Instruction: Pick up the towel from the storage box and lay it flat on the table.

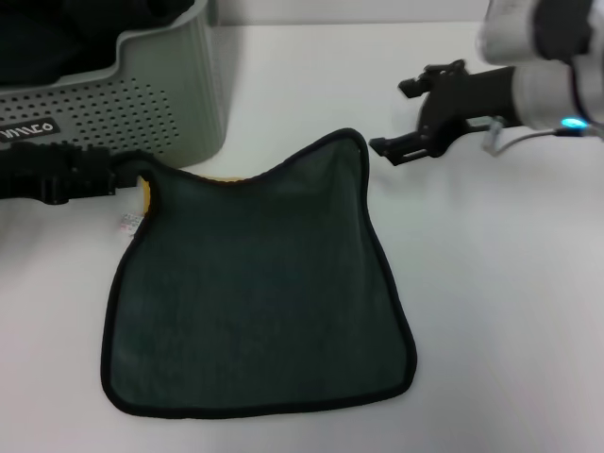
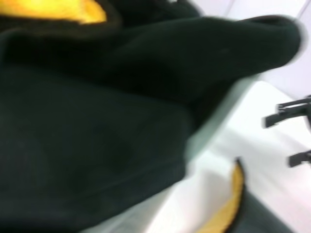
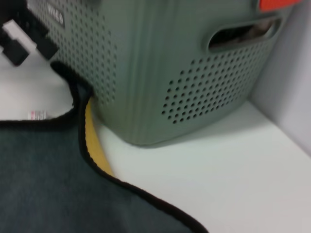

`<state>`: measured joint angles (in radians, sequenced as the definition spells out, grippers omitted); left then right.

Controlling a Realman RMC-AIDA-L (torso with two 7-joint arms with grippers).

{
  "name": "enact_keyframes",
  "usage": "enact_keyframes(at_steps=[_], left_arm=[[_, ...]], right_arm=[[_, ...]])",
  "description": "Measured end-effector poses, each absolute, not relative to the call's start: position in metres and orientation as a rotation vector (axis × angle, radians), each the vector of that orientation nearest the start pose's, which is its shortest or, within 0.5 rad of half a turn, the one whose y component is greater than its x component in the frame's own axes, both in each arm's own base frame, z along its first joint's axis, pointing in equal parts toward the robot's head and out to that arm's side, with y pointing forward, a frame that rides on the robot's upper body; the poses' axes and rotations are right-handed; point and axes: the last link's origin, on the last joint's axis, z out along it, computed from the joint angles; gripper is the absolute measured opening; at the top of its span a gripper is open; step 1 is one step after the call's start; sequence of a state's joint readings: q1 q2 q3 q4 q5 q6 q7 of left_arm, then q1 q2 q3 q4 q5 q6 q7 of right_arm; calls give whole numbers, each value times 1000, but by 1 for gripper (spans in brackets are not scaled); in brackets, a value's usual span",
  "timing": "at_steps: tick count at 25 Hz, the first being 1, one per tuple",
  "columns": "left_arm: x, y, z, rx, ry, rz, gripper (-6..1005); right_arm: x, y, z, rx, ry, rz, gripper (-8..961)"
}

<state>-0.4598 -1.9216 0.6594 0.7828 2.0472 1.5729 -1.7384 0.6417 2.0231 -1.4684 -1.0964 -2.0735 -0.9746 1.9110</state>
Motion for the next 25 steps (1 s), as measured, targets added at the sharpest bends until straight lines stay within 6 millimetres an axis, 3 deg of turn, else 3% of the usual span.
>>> enact_keyframes(at_steps=[2,6,8,11,15,19,25], left_arm=[[-298,326,88,-2603,-904,-605,648],[-277,299,91,-2648,-601,-927,652],[-269,278,87,-2625,-368,-1092,652],[-261,261,70,-2692,-197,-1143,652],[-259,256,48,-2844,-219,-1126,652],[-258,258,49,-2875,-234,-1166,652],[-258,260,52,-2873,-230,-1166,652]], right_arm=[[147,396,-14,-2654,166,143,768],[156,336,-5,-2787,-69,315,844],[163,307,-2,-2841,-81,516,866],[169,285,2,-2870,-22,799,888],[180,275,8,-2913,59,1098,888],[183,280,16,-2951,108,1276,888],[184,286,16,-2943,105,1329,888]])
